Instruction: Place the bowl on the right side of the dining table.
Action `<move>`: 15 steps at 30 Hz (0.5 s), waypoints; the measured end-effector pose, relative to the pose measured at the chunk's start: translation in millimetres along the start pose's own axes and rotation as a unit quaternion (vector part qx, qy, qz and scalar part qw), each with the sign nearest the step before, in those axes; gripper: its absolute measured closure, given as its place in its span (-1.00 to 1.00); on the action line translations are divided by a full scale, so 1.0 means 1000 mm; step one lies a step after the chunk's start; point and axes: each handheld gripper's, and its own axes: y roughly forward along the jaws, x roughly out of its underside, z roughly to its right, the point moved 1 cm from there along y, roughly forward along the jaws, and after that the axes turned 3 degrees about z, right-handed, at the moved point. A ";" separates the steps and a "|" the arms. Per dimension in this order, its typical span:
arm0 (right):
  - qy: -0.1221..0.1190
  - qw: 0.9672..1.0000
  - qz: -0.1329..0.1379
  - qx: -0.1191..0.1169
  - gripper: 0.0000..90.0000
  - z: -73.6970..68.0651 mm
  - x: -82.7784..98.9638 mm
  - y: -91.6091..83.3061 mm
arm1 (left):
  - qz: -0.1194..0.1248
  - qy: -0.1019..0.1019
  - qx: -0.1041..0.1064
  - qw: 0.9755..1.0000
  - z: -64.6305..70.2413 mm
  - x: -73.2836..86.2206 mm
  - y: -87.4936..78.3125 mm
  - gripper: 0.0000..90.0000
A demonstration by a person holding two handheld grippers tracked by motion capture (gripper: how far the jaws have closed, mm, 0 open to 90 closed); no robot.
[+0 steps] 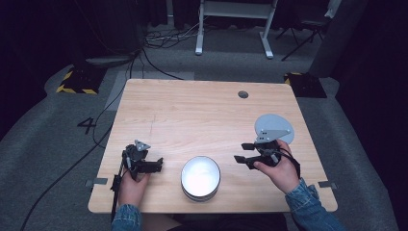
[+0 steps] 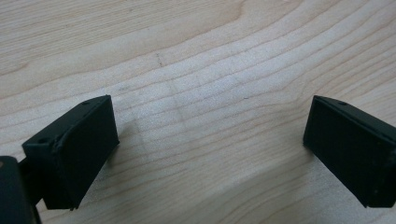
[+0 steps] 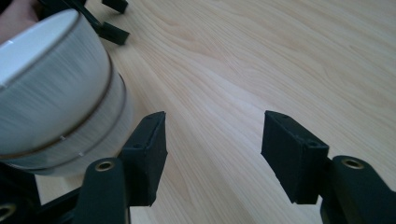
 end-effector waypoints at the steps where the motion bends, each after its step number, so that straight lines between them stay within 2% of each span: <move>1: -0.004 1.000 0.003 -0.005 -0.09 -0.006 -0.009 0.001 | 0.000 0.000 0.000 1.000 0.000 0.000 0.000 -0.93; 2: -0.004 1.000 0.003 -0.005 -0.09 -0.006 -0.009 0.001 | 0.000 0.000 0.000 1.000 0.000 0.000 0.000 -0.93; 4: -0.016 1.000 0.011 -0.018 -0.08 -0.017 -0.021 0.002 | -0.001 0.000 0.000 1.000 0.000 0.000 0.000 -0.93; 6: -0.017 0.999 0.017 -0.025 -0.08 -0.027 -0.031 0.002 | 0.000 0.000 0.000 1.000 0.000 0.000 0.000 -0.93; 8: -0.022 0.999 0.019 -0.028 -0.08 -0.030 -0.034 0.002 | -0.001 0.000 0.000 1.000 0.000 0.000 0.000 -0.93; 9: -0.028 0.998 0.026 -0.040 -0.08 -0.041 -0.044 0.002 | 0.001 0.000 -0.001 1.000 0.000 0.000 0.000 -0.93; 11: -0.037 0.998 0.028 -0.048 -0.08 -0.051 -0.051 0.004 | 0.001 0.000 -0.001 1.000 0.000 0.000 0.000 -0.93; 14: -0.043 0.997 0.020 -0.054 -0.07 -0.057 -0.056 0.008 | 0.001 0.000 -0.001 1.000 0.000 0.000 0.000 -0.93; 15: -0.052 0.997 0.005 -0.053 -0.06 -0.062 -0.059 0.016 | 0.001 0.000 -0.001 1.000 0.000 0.000 0.000 -0.93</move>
